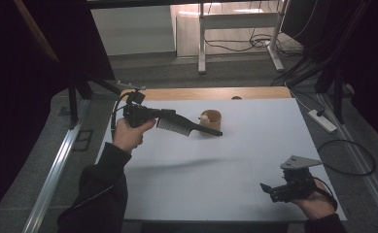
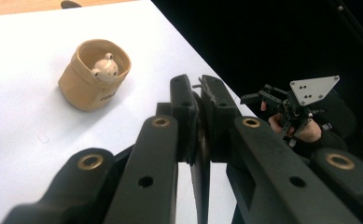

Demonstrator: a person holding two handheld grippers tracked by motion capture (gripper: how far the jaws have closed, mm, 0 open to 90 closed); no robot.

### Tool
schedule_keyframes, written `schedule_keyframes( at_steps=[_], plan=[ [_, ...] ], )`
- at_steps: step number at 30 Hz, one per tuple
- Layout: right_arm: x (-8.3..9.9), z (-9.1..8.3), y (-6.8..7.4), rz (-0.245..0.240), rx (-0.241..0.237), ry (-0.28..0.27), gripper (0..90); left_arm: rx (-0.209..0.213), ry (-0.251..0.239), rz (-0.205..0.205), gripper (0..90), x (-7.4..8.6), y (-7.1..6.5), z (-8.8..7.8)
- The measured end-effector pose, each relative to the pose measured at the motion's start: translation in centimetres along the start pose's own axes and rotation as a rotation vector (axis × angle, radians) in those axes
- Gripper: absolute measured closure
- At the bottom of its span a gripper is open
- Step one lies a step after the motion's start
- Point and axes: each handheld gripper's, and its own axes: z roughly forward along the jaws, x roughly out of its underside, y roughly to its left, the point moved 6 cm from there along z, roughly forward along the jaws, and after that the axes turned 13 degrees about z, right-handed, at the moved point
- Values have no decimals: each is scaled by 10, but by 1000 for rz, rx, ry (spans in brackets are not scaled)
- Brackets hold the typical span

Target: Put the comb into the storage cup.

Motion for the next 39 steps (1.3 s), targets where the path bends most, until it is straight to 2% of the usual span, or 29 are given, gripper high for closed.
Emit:
schedule_keyframes(
  at_steps=[13, 18, 32, 39],
  plan=[
    [19, -18, -15, 113, 55, 19, 0, -13, -4, -6, 835, -13, 7, -3],
    [21, -24, -17, 153, 61, 12, 0, -32, 5, -15, 835, -19, 11, -4],
    [26, -29, -14, 142, 76, 10, 0, -105, 14, -23, 835, -36, 25, -6],
    [26, -29, -13, 136, 80, 13, 0, -124, 23, -27, 835, -43, 32, -2]
  ],
)
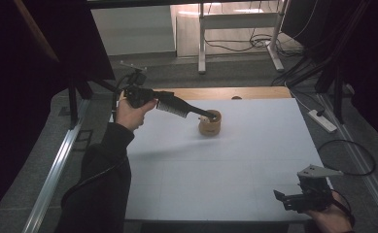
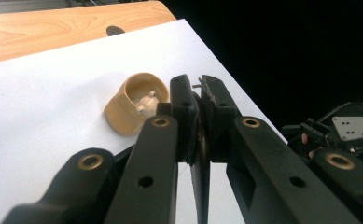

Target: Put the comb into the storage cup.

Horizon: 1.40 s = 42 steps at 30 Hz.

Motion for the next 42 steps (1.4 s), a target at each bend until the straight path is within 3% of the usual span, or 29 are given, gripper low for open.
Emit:
schedule_keyframes(
  at_steps=[29, 42],
  plan=[
    [1, 1, -1, 1, -1, 17, 0, -64, 48, -7, 835, -18, 19, 25],
    [1, 2, -1, 4, -5, 22, 0, -93, 93, -19, 835, -20, 28, 37]
  ],
)
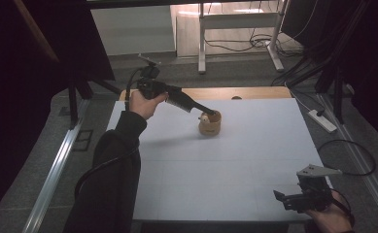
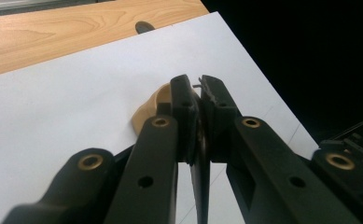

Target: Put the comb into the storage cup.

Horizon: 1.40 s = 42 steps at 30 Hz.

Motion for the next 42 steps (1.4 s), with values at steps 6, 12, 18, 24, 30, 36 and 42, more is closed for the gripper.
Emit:
schedule_keyframes(
  at_steps=[6, 12, 18, 24, 30, 36, 42],
  plan=[
    [0, 0, 0, 1, -1, -1, 0, -7, 14, -7, 835, 0, 3, 6],
    [0, 0, 0, 1, -2, 0, 0, -11, 33, -11, 835, 0, 4, 13],
    [0, 0, 0, 1, -2, 3, 0, -14, 44, -7, 835, -1, 5, 18],
    [0, 0, 0, 0, -3, 5, 0, -18, 54, -6, 835, -2, 5, 23],
    [0, 0, 0, 0, -4, 8, 0, -21, 64, -2, 835, -2, 6, 27],
    [0, 1, 0, 2, -5, 10, 0, -23, 71, -2, 835, -2, 6, 31],
    [0, 1, 0, 3, -5, 13, 0, -25, 80, 1, 835, -2, 6, 36]
  ],
)
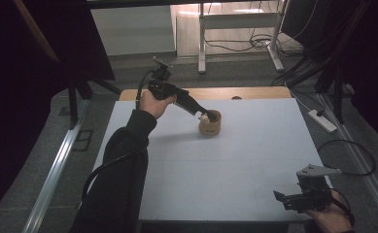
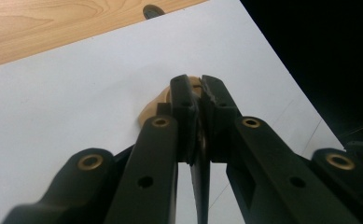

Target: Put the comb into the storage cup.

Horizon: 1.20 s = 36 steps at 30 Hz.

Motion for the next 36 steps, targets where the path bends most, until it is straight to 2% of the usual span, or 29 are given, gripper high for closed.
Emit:
schedule_keyframes(
  at_steps=[27, 36],
  plan=[
    [0, 0, 0, 3, -3, 8, 0, -18, 32, 7, 834, 0, 1, 18],
    [1, 1, 0, 3, -4, 11, 0, -18, 25, 3, 834, 0, 2, 22]
  ],
)
